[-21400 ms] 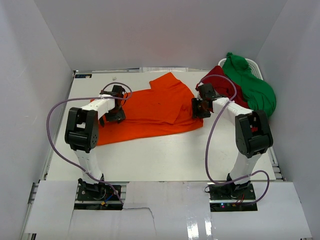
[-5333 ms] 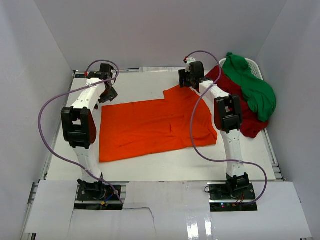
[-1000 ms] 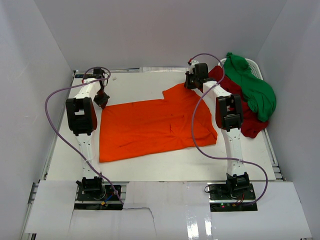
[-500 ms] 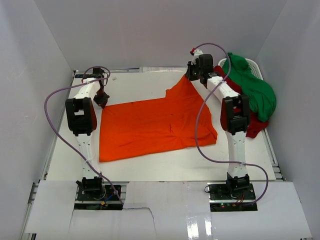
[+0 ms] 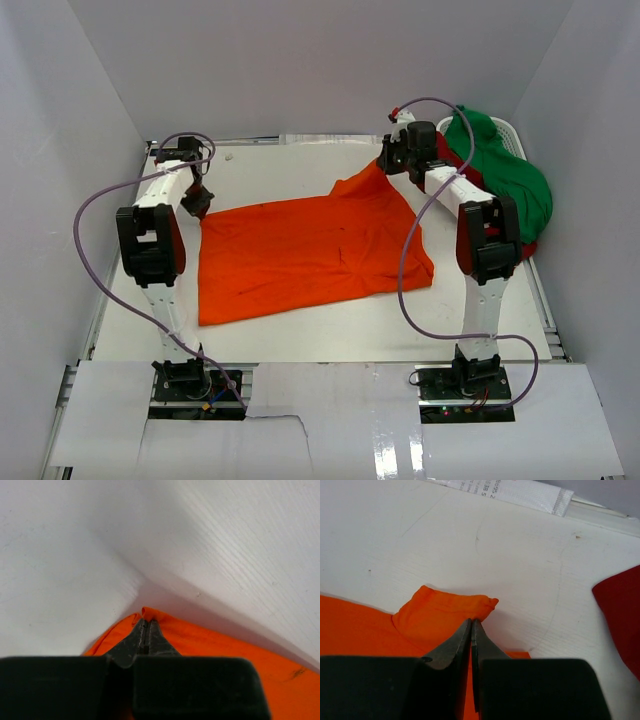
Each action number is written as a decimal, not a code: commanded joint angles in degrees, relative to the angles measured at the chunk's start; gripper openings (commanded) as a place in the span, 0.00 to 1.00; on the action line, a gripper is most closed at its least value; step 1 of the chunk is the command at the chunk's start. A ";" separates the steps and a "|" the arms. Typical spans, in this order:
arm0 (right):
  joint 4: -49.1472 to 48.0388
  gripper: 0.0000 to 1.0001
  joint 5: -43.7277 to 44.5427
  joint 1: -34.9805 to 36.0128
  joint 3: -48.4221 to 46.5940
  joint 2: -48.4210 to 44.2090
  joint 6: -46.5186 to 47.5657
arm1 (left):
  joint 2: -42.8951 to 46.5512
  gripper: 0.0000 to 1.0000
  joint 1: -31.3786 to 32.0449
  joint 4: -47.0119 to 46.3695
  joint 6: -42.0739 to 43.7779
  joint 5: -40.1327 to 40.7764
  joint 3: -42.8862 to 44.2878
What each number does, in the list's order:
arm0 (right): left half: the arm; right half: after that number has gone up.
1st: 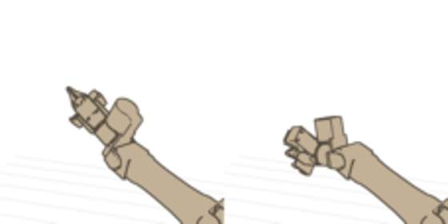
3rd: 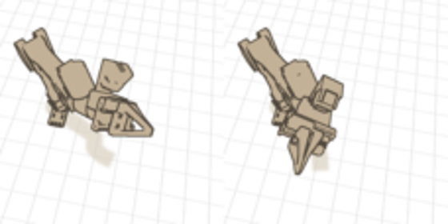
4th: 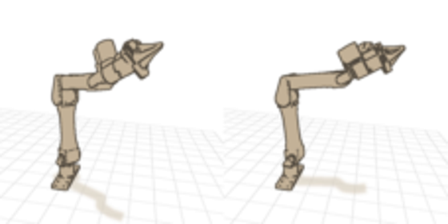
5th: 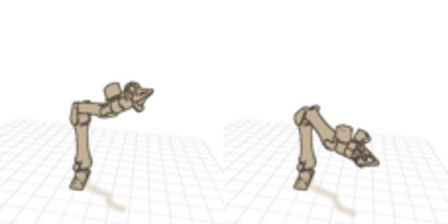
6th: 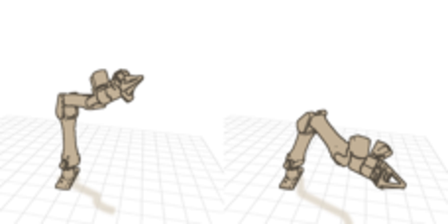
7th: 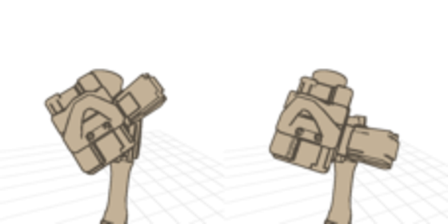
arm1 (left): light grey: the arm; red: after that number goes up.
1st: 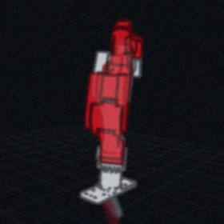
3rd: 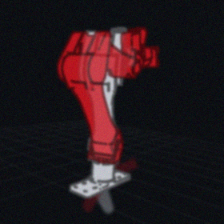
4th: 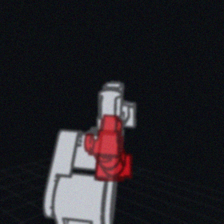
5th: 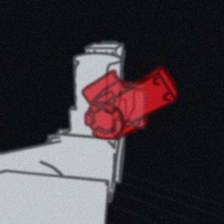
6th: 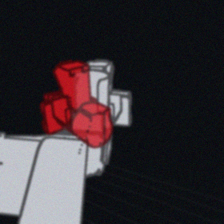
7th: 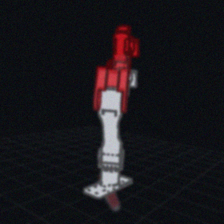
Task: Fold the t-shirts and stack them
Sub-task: Grap the side of the flattened tshirt furthest away from the robot with both arms, then fold the other side of the tshirt into a rectangle
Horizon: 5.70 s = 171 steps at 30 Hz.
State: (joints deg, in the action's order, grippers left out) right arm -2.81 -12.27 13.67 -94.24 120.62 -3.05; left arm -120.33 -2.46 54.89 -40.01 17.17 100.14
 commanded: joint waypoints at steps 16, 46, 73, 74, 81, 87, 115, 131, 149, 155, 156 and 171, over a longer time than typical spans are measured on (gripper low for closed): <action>-5.46 0.08 -2.32 -0.49 15.92 -17.69 -0.47 | 12.23 0.00 -0.35 -4.88 -0.77 1.29 -12.06; -3.17 0.08 -0.03 -0.40 33.94 -34.83 -0.82 | 21.19 0.00 1.49 -16.30 6.78 -2.57 -22.08; -0.89 0.08 4.27 -0.49 43.35 -44.76 -2.40 | 38.33 0.00 1.49 -25.19 8.98 -1.26 -40.72; -0.53 0.08 4.10 -0.49 43.43 -45.38 -2.40 | 37.81 0.00 1.49 -24.93 8.98 -1.52 -40.81; 1.40 0.08 4.36 -0.49 45.45 -49.07 -2.49 | 35.52 0.00 1.49 -22.38 8.28 -0.47 -42.48; 2.72 0.08 4.80 -0.49 46.86 -51.36 -2.49 | 37.10 0.00 1.49 -22.29 8.28 0.41 -43.80; 24.26 0.49 4.88 -0.49 45.63 -46.08 -4.42 | 37.27 0.65 1.49 -12.44 5.99 -5.38 -48.99; 12.23 0.48 -13.29 1.00 36.76 -34.58 -7.32 | 45.37 0.98 1.49 -13.23 8.28 -6.44 -40.38; 1.77 0.52 -24.72 2.94 27.09 -14.10 -9.34 | 29.55 0.97 1.49 -16.92 9.16 -11.89 -36.86; 1.93 0.48 -27.36 3.82 27.44 -11.37 -9.87 | 28.58 0.96 1.49 -16.84 9.77 -10.93 -35.89; 2.02 0.47 -27.45 4.08 27.70 -11.72 -9.78 | 28.66 0.96 1.49 -16.84 9.86 -10.67 -35.89; 10.28 0.08 -27.72 7.77 31.04 -17.34 -7.58 | 29.01 0.95 1.49 -16.92 9.69 -9.96 -36.33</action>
State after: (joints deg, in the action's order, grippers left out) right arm 4.64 -38.81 20.56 -64.18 107.90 -11.49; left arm -92.47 -1.02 38.54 -30.74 6.63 62.41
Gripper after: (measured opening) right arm 0.082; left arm 0.953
